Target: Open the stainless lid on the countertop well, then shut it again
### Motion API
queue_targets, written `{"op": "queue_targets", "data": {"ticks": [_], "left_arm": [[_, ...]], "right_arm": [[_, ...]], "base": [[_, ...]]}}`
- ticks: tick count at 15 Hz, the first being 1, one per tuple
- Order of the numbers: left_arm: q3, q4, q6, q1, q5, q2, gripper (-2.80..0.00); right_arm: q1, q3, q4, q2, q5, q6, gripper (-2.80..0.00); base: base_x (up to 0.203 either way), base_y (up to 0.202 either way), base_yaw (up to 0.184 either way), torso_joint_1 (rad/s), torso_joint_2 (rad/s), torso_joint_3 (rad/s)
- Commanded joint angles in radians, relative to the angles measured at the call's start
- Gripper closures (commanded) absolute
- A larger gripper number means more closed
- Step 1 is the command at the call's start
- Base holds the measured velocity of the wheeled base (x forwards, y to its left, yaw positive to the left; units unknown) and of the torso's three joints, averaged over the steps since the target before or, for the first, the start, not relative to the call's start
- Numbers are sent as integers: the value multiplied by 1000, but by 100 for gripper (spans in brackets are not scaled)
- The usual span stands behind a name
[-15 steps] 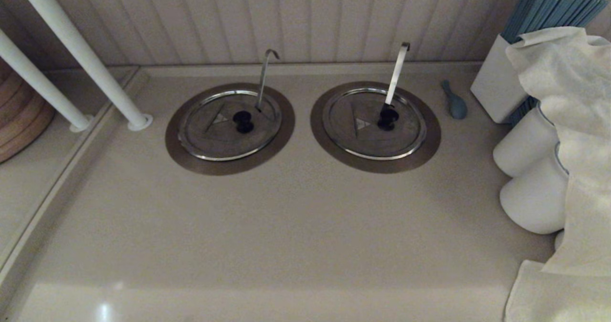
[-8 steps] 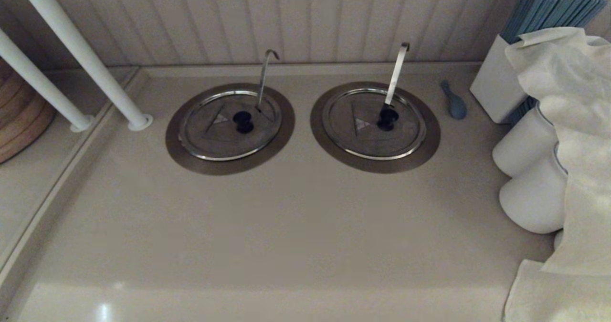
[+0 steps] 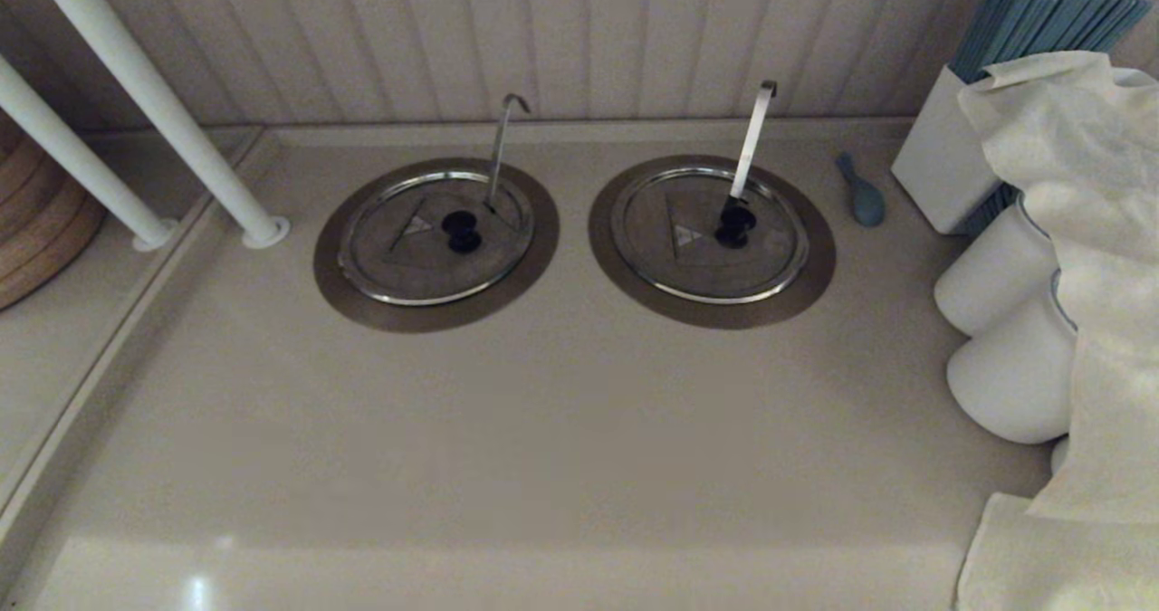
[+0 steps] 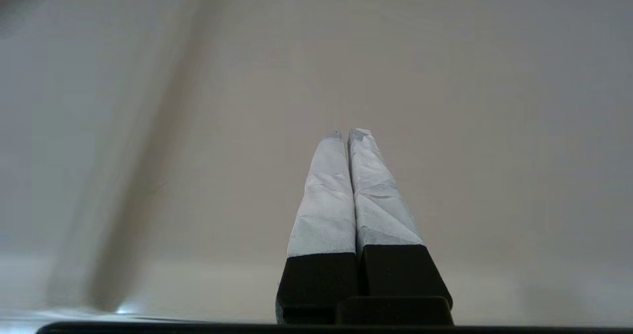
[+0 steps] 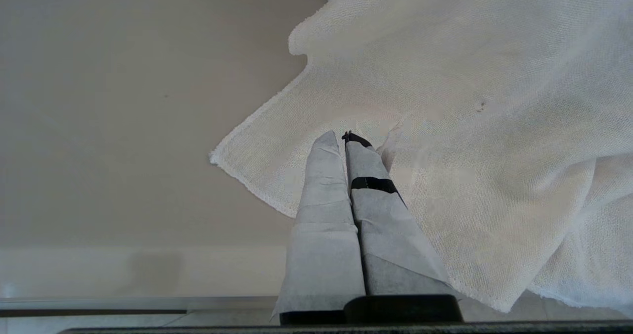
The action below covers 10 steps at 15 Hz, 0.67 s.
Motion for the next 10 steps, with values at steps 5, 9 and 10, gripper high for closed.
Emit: {"op": "queue_targets", "data": {"ticks": [5,9,10], "left_arm": [[15,33,-14,1,-51,3,0],[15,33,-21,1,-49,2,0],[15,33,-21,1,-49,3,0]], "right_arm": [[0,0,1,0,1,-1,0],[0,0,0,0,1,-1,0],[1,0,0,0,1,-1,0]], "base": [[0,0,0,0,0,0],[0,0,0,0,0,0],[0,0,0,0,0,0]]}}
